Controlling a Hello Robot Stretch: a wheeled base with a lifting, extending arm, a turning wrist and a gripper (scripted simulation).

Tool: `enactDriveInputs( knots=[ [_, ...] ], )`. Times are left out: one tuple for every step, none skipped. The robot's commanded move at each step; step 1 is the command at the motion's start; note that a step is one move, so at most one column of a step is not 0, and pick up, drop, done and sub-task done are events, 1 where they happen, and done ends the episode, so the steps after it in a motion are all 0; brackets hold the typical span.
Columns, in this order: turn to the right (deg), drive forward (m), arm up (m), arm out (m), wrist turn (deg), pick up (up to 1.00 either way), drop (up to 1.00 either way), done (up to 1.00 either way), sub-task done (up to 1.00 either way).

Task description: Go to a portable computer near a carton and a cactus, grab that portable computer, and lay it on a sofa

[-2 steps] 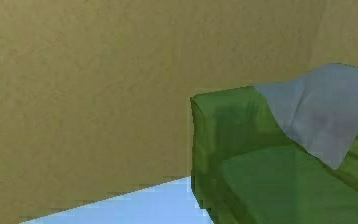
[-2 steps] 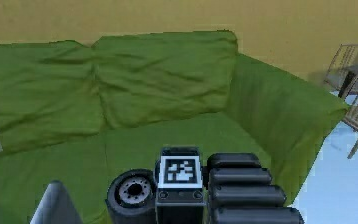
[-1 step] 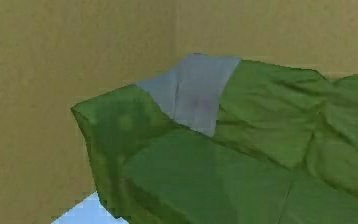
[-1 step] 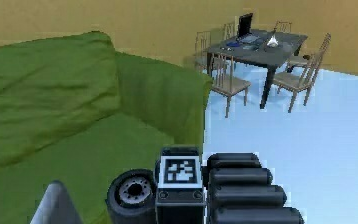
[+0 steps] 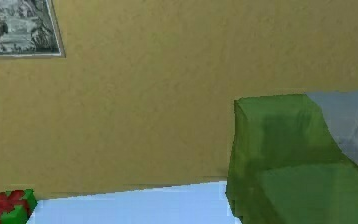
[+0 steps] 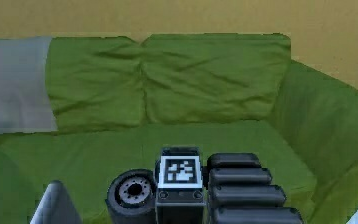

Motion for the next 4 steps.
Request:
enactDriveInputs(
  knots=[
    [-45.0, 0.0, 0.0, 0.0, 0.0, 0.0, 0.0, 0.0, 0.0],
    [-6.0, 0.0, 0.0, 0.0, 0.0, 0.0, 0.0, 0.0, 0.0],
    [45.0, 0.0, 0.0, 0.0, 0.0, 0.0, 0.0, 0.0, 0.0],
    [30.0, 0.0, 0.0, 0.0, 0.0, 0.0, 0.0, 0.0, 0.0]
  ],
)
